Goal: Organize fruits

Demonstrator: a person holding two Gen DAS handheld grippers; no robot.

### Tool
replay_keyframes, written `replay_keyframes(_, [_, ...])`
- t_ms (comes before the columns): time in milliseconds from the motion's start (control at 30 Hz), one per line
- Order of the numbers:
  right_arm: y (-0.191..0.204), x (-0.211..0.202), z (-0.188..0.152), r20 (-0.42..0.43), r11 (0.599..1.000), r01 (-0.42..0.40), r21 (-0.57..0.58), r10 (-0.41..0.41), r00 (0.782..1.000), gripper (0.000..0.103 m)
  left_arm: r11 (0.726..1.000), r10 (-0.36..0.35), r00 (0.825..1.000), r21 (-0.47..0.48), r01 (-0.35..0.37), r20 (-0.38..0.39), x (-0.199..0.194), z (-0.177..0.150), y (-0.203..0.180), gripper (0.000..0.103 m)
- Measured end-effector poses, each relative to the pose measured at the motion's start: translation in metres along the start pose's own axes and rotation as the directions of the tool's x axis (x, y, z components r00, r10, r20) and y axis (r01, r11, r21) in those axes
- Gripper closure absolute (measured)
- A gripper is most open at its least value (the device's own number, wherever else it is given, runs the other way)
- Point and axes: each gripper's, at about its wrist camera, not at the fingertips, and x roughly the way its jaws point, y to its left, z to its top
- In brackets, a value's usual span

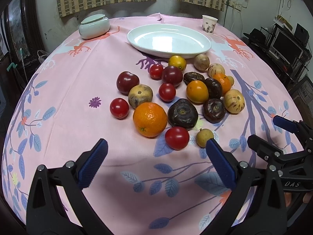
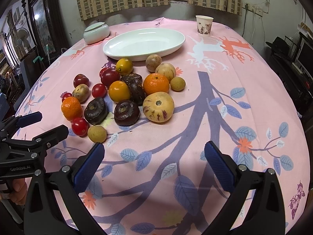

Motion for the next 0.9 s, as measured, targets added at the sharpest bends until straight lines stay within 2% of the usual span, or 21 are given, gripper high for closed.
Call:
replay_keyframes(267, [-0.006,0.003,-0.004,-0.014,1.0,-0.028,-0.003,0.028,1.0,0.001,0.999,-0.031,0.999,0.042,0.03,0.025,-0.002,-0.007,0.006,0.002])
replay_keyframes(500, [-0.017,0.002,-0.009,0.007,0.995,-0.095,-0.008,0.095,0.995,0.001,0.993,-0.095,0.995,0.064,0.097,-0.023,0.013,-0.011,0.024,0.002])
replay_keyframes(633, [-0.02,0.004,-0.007,0.014,0.99,-0.139,-0.002,0.139,0.99,0.001,0.988,-0.146,0.989,0.046,0.146,-0.023,0.013,-0.002,0.037,0.002])
replay_keyframes(700, [-0.02,0.005,-0.005,0.023,0.988,-0.155,-0.004,0.155,0.988,0.001,0.989,-0.144,0.989,0.029,0.144,-0.013,0.013,0.006,0.045,0.002])
replay_keyframes(800, [-0.022,0.007,-0.004,0.028,0.984,-0.177,-0.002,0.176,0.984,0.001,0.994,-0.105,0.994,0.006,0.105,-0.003,0.017,0.017,0.057,0.002])
replay_keyframes(900, [-0.024,0.01,-0.004,0.021,0.983,-0.184,0.001,0.184,0.983,0.001,0.996,-0.087,0.996,0.001,0.087,-0.018,0.023,0.023,0.07,0.002])
